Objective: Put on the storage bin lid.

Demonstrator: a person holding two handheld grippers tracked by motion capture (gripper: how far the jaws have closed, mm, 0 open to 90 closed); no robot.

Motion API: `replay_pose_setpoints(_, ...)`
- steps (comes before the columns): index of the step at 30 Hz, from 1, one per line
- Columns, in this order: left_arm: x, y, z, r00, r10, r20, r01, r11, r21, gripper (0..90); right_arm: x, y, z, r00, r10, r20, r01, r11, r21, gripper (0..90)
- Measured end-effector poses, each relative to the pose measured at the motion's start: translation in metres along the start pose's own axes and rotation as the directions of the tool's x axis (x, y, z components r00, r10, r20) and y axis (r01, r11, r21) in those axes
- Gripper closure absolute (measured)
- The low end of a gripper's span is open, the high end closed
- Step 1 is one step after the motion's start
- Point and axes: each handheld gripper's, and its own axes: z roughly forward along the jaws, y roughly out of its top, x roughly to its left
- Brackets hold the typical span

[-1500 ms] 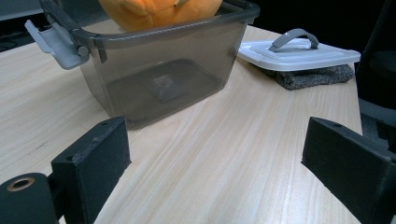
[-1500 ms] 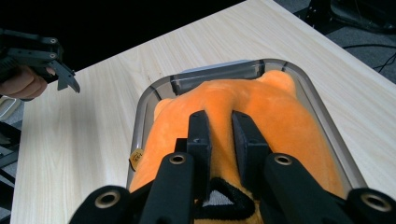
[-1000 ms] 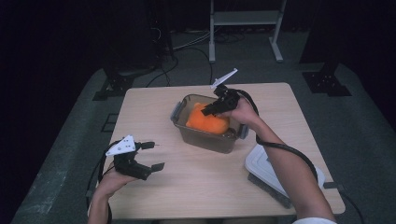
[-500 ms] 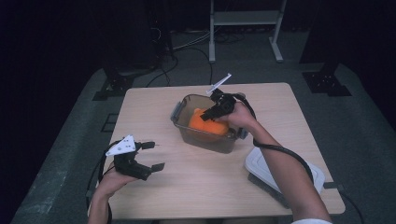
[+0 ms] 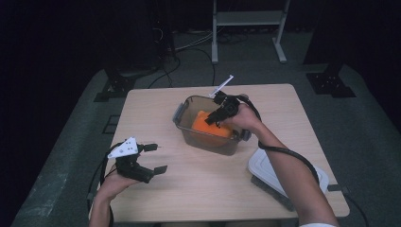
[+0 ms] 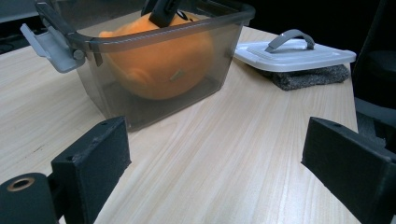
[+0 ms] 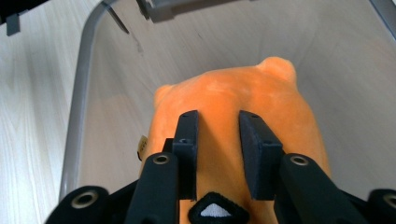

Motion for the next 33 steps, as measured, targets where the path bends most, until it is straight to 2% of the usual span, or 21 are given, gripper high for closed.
replay_pose_setpoints(4,0.0,0.0,0.001,1.0,0.001,0.003,-0.001,1.0,0.006,7.0,0.0,-0.002,-0.002,1.0,-0.008,0.006,0.008,1.0,0.001,67.2)
replay_pose_setpoints(8,0.0,0.0,0.002,1.0,0.003,0.004,-0.003,1.0,0.009,7.0,-0.001,-0.003,-0.01,0.9998,-0.018,0.004,0.019,1.0,-0.023,68.6)
replay_pose_setpoints(9,0.0,0.0,0.002,1.0,0.005,0.003,-0.006,0.9999,0.012,7.0,0.001,-0.003,-0.013,1.0,-0.007,-0.003,0.007,0.999,-0.034,68.0)
replay_pose_setpoints(13,0.0,0.0,0.002,1.0,0.003,0.003,-0.003,1.0,0.008,7.0,0.006,-0.002,-0.031,0.9998,-0.016,-0.008,0.015,0.996,-0.089,64.4)
replay_pose_setpoints(17,-0.001,-0.001,0.003,1.0,0.0,0.003,0.0,0.9999,0.01,7.0,0.01,-0.003,-0.053,0.9993,-0.028,-0.024,0.024,0.987,-0.159,60.8)
replay_pose_setpoints(22,0.0,0.0,0.003,1.0,0.003,0.001,-0.003,0.9999,0.01,7.0,0.016,-0.008,-0.075,0.9985,-0.044,-0.032,0.036,0.977,-0.209,57.0)
replay_pose_setpoints(30,0.0,0.0,0.004,1.0,0.001,0.004,-0.001,1.0,0.007,7.0,0.022,-0.017,-0.093,0.9976,-0.061,-0.033,0.052,0.972,-0.228,50.5)
replay_pose_setpoints(33,0.0,0.0,0.003,1.0,0.002,0.001,-0.002,1.0,0.006,7.0,0.024,-0.025,-0.107,0.9974,-0.065,-0.03,0.056,0.969,-0.239,48.1)
